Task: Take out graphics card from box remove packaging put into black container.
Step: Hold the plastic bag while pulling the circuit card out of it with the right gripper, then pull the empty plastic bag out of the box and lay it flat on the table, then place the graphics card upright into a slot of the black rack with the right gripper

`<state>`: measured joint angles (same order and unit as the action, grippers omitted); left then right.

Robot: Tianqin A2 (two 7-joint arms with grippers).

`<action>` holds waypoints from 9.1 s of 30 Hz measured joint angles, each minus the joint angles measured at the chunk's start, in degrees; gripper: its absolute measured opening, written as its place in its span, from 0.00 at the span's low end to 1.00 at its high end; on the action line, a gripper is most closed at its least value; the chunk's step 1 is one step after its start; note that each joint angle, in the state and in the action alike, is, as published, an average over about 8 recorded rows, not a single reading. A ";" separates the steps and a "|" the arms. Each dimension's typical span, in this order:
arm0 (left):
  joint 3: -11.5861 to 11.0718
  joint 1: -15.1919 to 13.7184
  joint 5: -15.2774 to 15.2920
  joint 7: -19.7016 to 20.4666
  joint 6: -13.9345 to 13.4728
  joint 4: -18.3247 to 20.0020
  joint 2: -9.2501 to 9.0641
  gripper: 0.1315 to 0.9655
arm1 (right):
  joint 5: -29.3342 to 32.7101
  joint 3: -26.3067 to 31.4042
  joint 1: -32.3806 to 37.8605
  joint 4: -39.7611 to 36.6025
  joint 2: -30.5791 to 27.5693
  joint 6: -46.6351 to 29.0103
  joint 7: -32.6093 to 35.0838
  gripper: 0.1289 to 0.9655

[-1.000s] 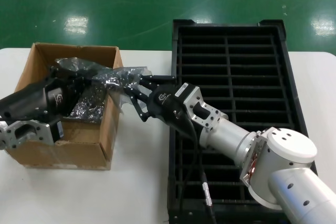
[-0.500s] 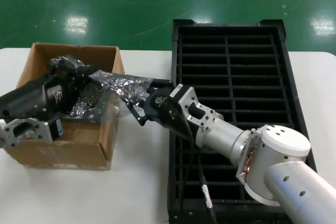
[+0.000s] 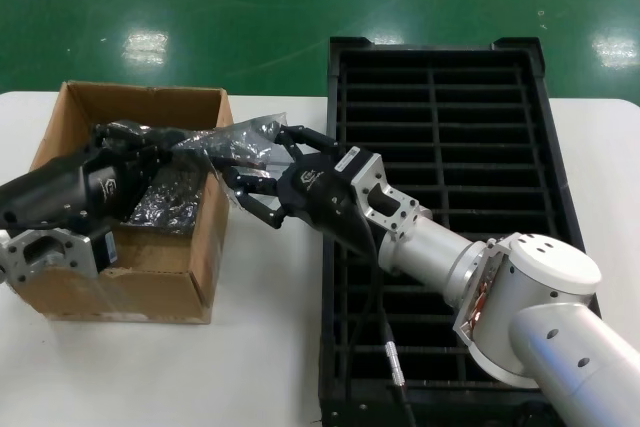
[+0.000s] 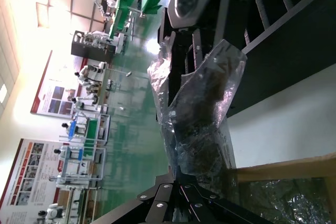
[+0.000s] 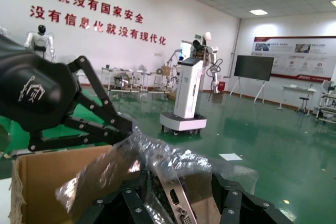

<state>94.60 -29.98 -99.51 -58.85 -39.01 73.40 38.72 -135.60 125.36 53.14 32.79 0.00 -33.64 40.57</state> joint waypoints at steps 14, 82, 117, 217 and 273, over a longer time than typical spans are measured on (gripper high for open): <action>-0.17 0.21 -0.54 -0.07 -0.71 0.28 0.17 0.01 | -5.58 2.99 0.72 -1.44 0.00 -1.66 1.73 0.32; 0.71 0.17 -0.10 0.31 -0.48 0.66 -0.33 0.01 | -9.03 3.98 2.86 -5.00 0.00 -4.14 2.85 0.14; -0.71 -0.20 -0.11 -1.10 2.97 -0.47 -2.79 0.01 | 17.05 -7.44 -10.21 35.67 -16.26 8.38 -21.65 0.06; 63.14 -15.21 -58.22 65.57 67.05 16.42 5.61 0.01 | 32.47 -30.75 -33.40 61.36 -24.53 16.54 -37.22 0.06; 28.81 8.51 -28.77 52.51 52.78 26.39 12.30 0.91 | 119.36 -6.63 -4.32 73.40 -18.09 -33.38 -97.64 0.06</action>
<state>123.41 -21.47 -128.28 -6.34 13.78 99.79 51.02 -16.24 118.73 48.81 106.19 -18.09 -67.01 -57.07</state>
